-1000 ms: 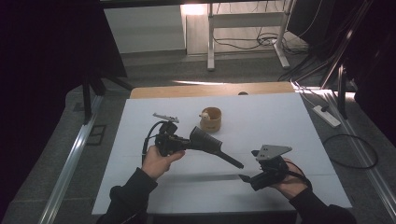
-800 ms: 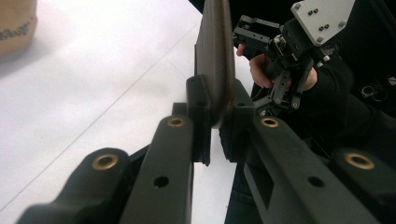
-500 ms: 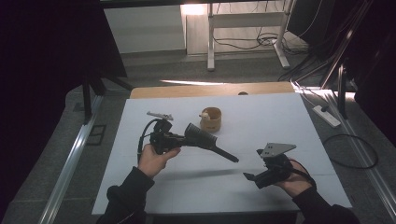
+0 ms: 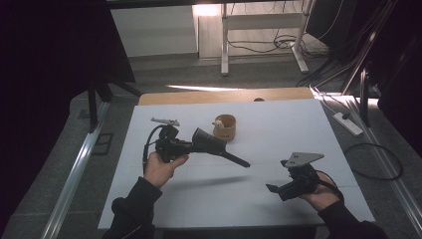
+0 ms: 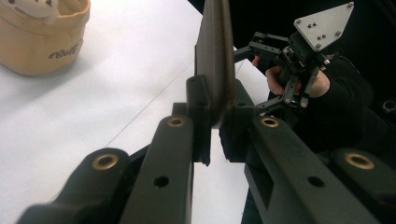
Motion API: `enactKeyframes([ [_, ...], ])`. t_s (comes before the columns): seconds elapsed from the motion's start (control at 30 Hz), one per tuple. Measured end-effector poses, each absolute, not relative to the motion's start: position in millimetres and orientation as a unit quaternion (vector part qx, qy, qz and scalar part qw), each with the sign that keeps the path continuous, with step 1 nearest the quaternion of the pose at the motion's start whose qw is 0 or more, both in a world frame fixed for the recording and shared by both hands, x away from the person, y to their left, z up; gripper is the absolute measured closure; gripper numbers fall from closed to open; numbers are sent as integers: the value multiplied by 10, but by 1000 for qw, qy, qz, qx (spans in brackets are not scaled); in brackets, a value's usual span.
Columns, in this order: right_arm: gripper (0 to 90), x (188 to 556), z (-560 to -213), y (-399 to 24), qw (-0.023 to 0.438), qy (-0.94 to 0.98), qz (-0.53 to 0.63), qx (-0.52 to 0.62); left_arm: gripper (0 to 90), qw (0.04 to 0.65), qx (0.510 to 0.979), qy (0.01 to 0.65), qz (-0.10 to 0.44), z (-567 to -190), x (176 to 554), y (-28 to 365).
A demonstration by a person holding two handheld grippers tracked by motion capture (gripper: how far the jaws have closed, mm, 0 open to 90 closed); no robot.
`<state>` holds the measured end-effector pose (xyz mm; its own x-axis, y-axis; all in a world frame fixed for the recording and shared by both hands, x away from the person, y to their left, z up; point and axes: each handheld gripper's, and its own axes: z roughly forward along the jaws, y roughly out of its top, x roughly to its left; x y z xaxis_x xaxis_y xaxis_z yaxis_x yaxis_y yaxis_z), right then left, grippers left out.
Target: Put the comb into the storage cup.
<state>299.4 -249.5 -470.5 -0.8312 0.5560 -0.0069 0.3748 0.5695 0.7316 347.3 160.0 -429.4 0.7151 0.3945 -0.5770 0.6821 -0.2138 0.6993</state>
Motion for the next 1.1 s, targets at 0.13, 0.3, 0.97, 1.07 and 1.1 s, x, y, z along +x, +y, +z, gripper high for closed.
enactKeyframes([
  [0.13,21,2981,-4697,-2554,122,874,382,273,826,523,764,354,-134,-4271,3478,1643],
  [0.3,18,2968,-4685,-2626,122,870,384,284,826,527,760,357,-131,-4245,3487,1697],
  [0.97,0,2833,-4658,-2894,126,859,369,331,826,533,751,375,-105,-4149,3581,1878],
  [1.07,0,2818,-4644,-2928,130,855,371,338,826,534,751,376,-102,-4130,3601,1896],
  [1.1,0,2813,-4640,-2941,131,854,372,341,826,534,750,377,-102,-4124,3606,1902],
])
